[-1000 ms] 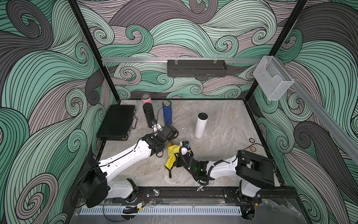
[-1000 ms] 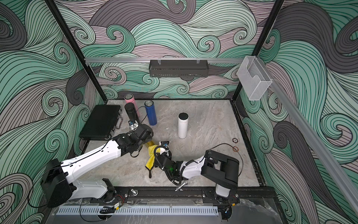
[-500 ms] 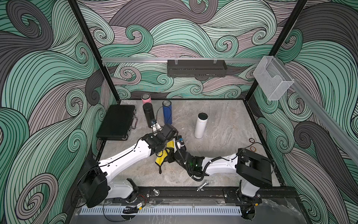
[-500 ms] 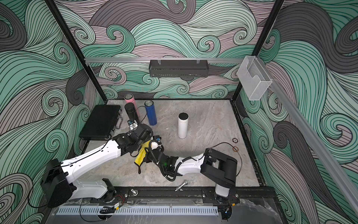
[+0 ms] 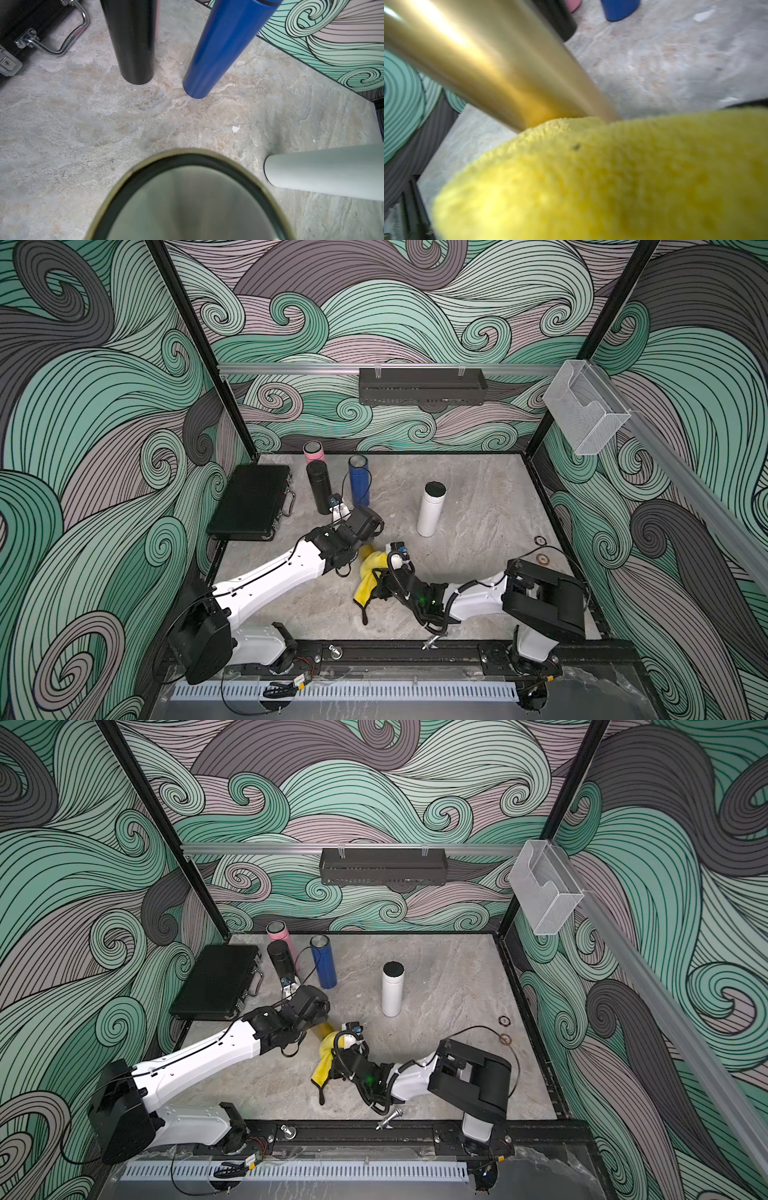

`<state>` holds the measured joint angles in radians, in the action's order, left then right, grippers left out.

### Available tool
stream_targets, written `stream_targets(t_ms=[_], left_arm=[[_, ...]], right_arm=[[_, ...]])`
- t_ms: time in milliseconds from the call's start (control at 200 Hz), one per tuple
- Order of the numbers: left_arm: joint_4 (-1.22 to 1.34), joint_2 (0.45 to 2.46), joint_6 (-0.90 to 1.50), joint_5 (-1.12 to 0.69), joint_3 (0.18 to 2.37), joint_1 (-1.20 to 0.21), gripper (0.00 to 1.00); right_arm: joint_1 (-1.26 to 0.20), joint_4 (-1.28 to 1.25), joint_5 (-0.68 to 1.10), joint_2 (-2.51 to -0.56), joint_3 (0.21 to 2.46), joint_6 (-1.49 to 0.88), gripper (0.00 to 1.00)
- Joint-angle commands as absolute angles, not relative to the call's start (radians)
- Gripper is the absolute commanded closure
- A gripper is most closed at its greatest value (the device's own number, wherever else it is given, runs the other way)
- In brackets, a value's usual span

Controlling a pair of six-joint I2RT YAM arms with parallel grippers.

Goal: Wipe the surface of the thermos
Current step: Wipe the dirt from the surface of the thermos.

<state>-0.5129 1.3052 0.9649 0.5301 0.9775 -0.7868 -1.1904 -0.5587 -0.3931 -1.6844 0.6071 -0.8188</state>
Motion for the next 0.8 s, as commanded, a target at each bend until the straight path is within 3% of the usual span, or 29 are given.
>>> stream_targets(t_ms=[0,180,320,455,580,796], left_arm=[[-0.449,1.297,0.789,0.51,0.992,-0.793,1.0],[-0.401,1.266,0.537,0.432,0.946,-0.795,1.0],[-0.111,1.176,0.378,0.332,0.749,-0.805,1.0],[0.051,1.142,0.261,0.286,0.65,-0.808,1.0],[0.126,1.141,0.164,0.233,0.607,-0.81,1.0],[0.116,1.157,0.071,0.175,0.613,-0.809,1.0]], right_arm=[[-1.156,-0.488,-0.315,-1.574,0.589,-0.854,1.0],[-1.133,-0.099,-0.123,-1.289,0.642,-0.774,1.0],[-1.061,0.24,-0.03,-1.053,0.725,-0.728,1.0],[-0.955,0.493,-0.02,-0.941,0.849,-0.697,1.0],[-0.833,0.512,0.071,-0.966,0.942,-0.642,1.0],[-0.691,0.415,0.269,-1.201,1.14,-0.567,1.0]])
